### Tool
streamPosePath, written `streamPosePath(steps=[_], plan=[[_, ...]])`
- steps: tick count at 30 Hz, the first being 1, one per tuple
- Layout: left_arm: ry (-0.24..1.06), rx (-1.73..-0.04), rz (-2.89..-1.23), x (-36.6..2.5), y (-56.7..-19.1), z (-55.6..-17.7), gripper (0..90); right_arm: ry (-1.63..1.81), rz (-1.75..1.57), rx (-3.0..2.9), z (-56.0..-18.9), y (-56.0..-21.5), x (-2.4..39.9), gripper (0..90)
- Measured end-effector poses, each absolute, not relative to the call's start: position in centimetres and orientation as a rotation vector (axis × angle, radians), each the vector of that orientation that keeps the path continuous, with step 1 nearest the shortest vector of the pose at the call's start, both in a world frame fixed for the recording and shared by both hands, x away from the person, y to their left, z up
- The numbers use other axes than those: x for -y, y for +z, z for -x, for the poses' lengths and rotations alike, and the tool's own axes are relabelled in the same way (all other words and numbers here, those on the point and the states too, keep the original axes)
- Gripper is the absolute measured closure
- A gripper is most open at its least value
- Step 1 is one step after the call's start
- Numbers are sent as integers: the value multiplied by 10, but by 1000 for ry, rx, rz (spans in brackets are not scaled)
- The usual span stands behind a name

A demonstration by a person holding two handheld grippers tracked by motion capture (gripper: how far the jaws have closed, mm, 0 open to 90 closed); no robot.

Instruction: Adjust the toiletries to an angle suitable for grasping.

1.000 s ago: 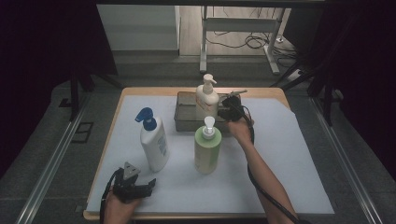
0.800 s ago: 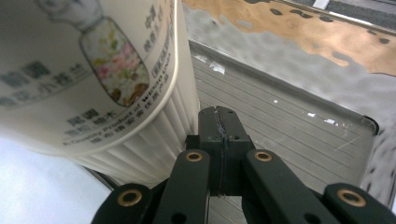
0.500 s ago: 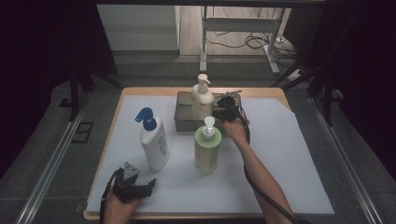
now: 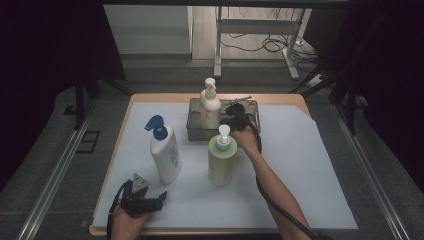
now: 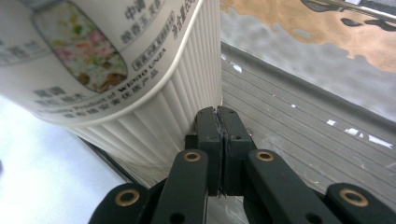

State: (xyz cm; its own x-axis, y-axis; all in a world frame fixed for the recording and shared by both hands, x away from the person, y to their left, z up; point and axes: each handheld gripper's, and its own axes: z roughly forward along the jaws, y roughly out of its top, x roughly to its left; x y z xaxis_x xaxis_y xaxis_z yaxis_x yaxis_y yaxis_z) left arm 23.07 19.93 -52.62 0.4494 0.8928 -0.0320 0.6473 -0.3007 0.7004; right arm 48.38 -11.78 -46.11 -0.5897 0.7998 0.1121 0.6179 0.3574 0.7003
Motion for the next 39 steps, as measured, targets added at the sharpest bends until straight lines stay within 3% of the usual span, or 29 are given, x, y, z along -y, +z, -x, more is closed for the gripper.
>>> streamPosePath(steps=[39], plan=[[485, -1284, -2053, -199, -526, -231, 121, 1033, -1260, -2434, -496, -464, 94, 875]])
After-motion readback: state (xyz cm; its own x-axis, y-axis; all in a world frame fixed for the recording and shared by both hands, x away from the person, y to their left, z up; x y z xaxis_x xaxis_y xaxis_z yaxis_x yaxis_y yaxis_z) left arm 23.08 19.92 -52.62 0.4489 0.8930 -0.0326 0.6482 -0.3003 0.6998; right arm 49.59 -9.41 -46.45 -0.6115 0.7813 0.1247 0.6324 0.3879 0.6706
